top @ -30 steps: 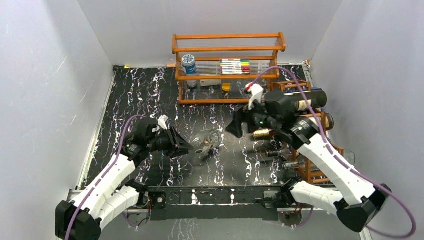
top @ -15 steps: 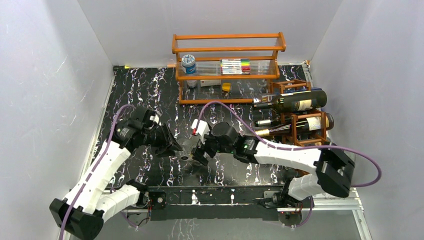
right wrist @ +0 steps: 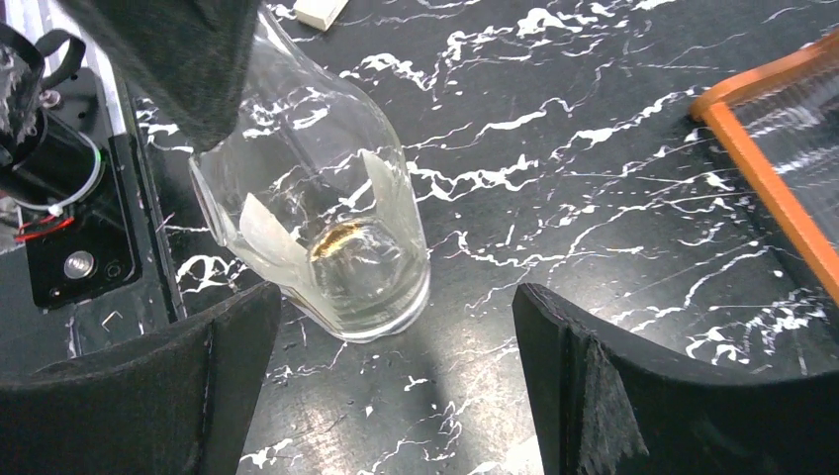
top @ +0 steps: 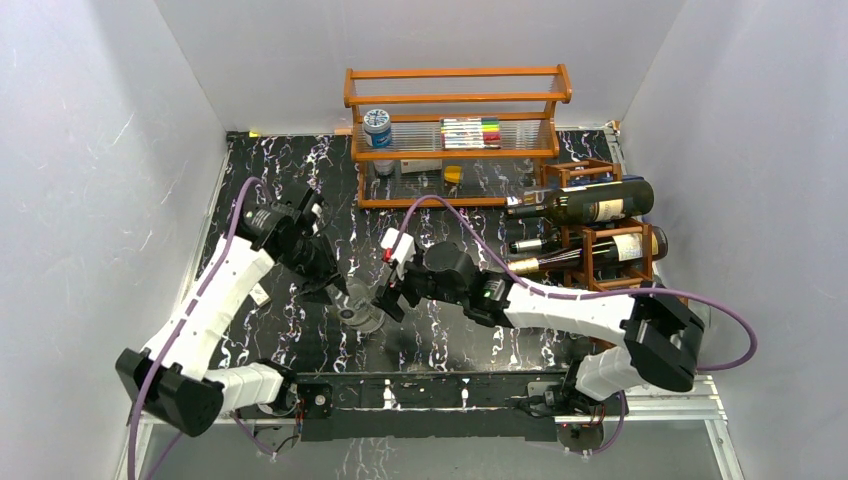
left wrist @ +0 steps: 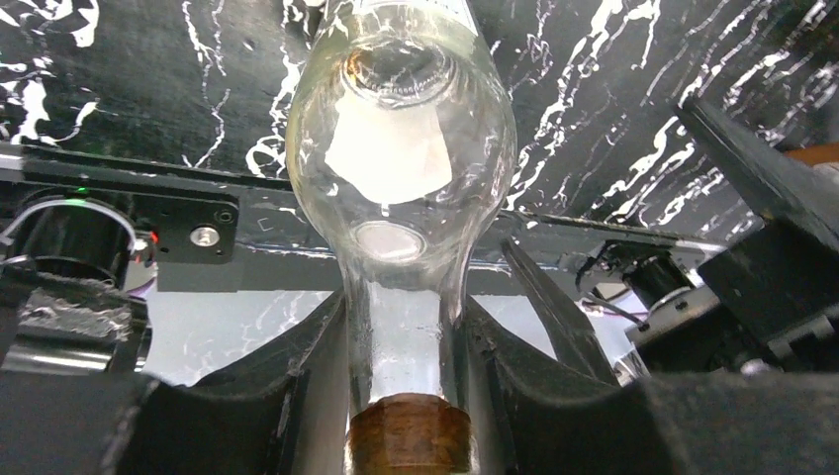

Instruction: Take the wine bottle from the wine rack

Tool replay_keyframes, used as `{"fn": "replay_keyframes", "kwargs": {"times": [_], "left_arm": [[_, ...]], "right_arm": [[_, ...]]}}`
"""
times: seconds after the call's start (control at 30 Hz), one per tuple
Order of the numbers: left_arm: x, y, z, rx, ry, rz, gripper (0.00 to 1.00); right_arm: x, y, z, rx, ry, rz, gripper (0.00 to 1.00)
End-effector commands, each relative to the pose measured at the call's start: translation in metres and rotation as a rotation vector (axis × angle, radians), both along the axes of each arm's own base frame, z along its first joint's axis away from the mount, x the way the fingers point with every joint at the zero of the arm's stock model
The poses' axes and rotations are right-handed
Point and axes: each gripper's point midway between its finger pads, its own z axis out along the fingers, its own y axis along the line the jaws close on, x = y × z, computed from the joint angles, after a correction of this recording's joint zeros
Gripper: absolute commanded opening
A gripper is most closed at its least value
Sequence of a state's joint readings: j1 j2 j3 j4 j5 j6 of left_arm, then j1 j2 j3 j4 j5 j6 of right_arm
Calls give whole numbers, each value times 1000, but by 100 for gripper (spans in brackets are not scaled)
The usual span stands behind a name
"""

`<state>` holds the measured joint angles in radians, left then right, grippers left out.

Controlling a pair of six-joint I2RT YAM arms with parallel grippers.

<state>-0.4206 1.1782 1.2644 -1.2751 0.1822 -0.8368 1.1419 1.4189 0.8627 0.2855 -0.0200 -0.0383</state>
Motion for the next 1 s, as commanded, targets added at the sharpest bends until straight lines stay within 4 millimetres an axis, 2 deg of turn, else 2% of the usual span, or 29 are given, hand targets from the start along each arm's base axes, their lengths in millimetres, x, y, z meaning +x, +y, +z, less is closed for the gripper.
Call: {"fn": "replay_keyframes", "kwargs": {"times": [0.0,0.1,0.17,0.43,0.63,0.7,0.73,0.77,0.83,0.87,0.97], "left_arm": [[9,7,22,43,-26,4,1],[11,7,22,63,-5,6,22],[14,3,24,55,12,0,31],[17,-7,25,9,23,-15,55],[22,-13,33,-53,-72,-50,72],[27,-15,43,-81,-154,-76,75],[29,-15,49,-90,-201,-98,81],[30,-14,55,-90,-247,-127,96],[32,-1,63,-34,-319,-169,98],[36,12,78,26,-438,-225,98],[46,8,108,-22,-679,-279,98]], "right_arm": [[8,-8,51,115,-66,-70,98],[7,-17,58,131,-68,-90,98],[5,-20,60,141,-65,-90,98],[-2,-37,73,158,-58,-101,98],[-8,-59,90,178,-15,-146,98],[-12,-67,91,166,21,-159,98],[-16,-70,91,163,50,-165,98],[-19,-74,89,156,74,-166,98],[-27,-80,89,149,127,-166,98],[-40,-85,90,150,200,-140,98],[-50,-85,92,173,251,-116,98]]}}
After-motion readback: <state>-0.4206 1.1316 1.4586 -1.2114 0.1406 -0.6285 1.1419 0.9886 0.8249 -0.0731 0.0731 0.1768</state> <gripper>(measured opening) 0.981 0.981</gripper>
